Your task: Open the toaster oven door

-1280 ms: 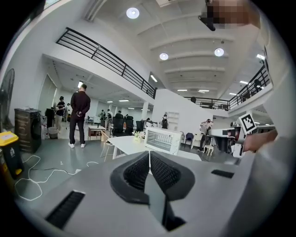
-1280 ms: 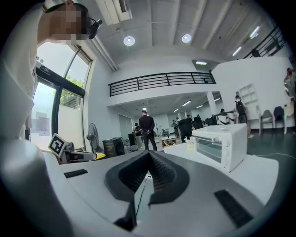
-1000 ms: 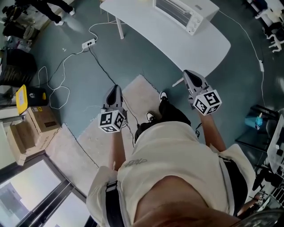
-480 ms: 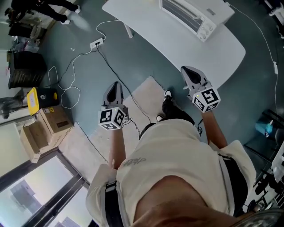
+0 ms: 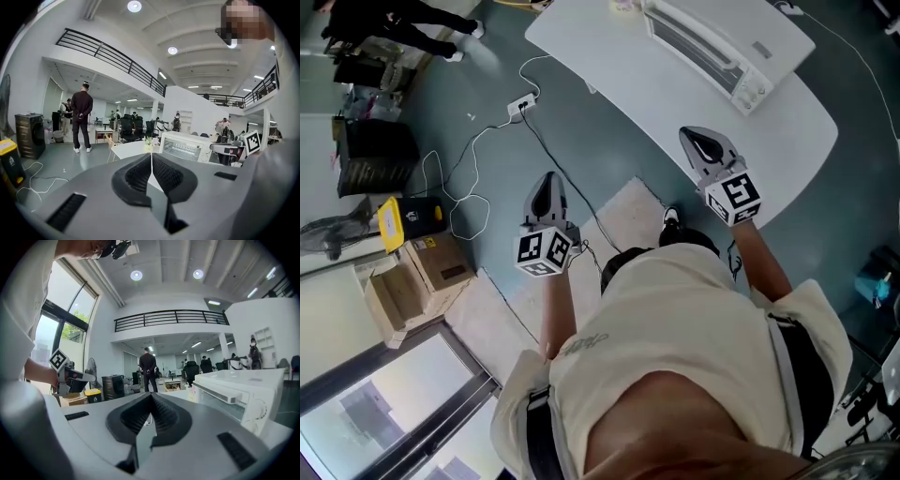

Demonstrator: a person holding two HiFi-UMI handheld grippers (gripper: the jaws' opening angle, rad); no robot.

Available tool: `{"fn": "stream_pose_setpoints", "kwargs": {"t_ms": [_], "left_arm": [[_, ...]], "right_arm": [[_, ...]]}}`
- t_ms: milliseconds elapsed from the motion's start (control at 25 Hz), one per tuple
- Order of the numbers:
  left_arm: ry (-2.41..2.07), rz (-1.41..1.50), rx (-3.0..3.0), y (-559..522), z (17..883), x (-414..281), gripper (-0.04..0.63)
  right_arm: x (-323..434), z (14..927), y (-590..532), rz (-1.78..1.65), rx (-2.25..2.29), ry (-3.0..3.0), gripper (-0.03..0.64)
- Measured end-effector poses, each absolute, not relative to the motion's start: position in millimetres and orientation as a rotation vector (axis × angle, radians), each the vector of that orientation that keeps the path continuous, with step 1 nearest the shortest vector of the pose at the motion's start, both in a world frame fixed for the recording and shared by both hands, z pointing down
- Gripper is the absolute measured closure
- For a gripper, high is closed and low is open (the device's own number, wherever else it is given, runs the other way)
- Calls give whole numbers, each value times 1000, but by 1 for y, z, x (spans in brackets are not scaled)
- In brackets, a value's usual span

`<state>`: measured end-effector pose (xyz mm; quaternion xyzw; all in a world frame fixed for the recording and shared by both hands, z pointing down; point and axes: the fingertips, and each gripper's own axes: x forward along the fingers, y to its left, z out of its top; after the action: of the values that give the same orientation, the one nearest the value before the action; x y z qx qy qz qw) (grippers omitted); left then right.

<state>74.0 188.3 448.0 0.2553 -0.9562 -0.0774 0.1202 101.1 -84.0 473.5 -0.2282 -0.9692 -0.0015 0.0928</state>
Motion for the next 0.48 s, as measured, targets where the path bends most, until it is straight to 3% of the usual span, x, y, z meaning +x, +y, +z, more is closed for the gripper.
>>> {"fn": "stream_pose_setpoints", "kwargs": {"t_ms": [280, 480], "left_arm": [[-2721, -264, 752, 182, 459, 47, 572], [-2723, -247, 835, 181, 463, 12, 572]], "right_arm": [[80, 480, -81, 31, -704, -2865, 612], [59, 501, -84, 261, -608, -2839, 612]]}}
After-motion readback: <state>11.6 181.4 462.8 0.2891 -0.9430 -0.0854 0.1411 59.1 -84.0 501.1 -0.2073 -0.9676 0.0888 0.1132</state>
